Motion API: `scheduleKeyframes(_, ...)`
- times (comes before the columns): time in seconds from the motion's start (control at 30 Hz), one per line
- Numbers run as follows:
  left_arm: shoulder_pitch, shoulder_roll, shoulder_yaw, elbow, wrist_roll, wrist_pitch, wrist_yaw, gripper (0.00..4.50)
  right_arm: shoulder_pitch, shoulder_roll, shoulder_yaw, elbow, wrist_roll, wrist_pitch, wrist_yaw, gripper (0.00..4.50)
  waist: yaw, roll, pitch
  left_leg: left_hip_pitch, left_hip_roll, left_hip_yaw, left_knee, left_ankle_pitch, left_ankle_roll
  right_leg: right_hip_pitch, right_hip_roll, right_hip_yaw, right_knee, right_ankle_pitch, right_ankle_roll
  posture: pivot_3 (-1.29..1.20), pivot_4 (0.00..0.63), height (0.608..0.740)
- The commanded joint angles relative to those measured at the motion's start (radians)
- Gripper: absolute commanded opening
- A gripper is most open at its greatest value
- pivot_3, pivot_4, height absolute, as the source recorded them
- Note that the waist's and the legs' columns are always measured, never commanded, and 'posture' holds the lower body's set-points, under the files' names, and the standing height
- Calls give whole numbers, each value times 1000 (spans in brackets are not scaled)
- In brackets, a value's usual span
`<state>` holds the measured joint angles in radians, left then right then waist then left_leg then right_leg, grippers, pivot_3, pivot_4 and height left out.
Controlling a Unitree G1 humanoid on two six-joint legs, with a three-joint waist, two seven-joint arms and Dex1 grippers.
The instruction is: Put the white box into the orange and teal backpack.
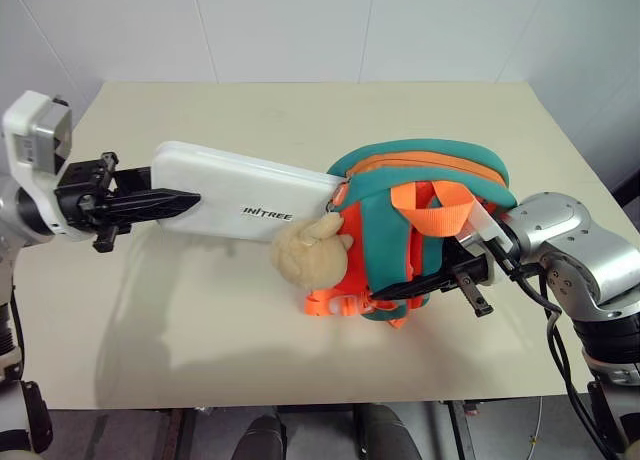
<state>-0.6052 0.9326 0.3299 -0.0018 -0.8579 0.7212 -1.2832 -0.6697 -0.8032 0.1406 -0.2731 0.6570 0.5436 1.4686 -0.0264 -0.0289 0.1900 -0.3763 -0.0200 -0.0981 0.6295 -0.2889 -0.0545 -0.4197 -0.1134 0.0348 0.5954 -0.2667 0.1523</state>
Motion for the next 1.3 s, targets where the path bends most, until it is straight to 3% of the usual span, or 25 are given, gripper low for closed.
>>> scheduleKeyframes(0.03, -49, -33, -26, -65, -21, 0, 32, 1320, -17, 11, -2, -23, 1, -9, 3, 498, 0, 0, 0, 0, 0, 0, 0, 0, 0, 0, 0, 0, 0, 0, 0, 0, 150, 740)
scheduleKeyframes(0.43, -91, -128, -134, -136, -11, 12, 95, 1319, -9, 47, -1, -27, -1, -5, -15, 498, -1, 0, 0, 0, 0, 0, 0, 1, -3, 0, 0, 0, 0, 0, 0, 0, 150, 740)
scheduleKeyframes(0.7, -130, -207, -250, -117, 80, -19, 108, 1319, -9, 71, 5, -22, -15, -12, -25, 498, -1, 0, 0, 0, 0, 0, 2, 2, -3, 1, 1, 0, 1, 0, 0, 0, 150, 740)
scheduleKeyframes(1.0, -198, -420, -375, -34, 227, -57, 240, 1319, -1, 92, 5, -29, -35, -24, -54, 498, 0, 0, 0, 0, 0, 0, 4, 2, -3, 2, 1, 0, 1, 1, 1, 0, 150, 740)
scheduleKeyframes(1.3, -239, -432, -422, -18, 280, -99, 179, 1319, 15, 87, -1, -49, -35, -23, -75, 498, 2, 0, 0, 1, 0, 0, 4, 2, -3, 3, 1, 0, 1, 1, 1, 0, 150, 740)
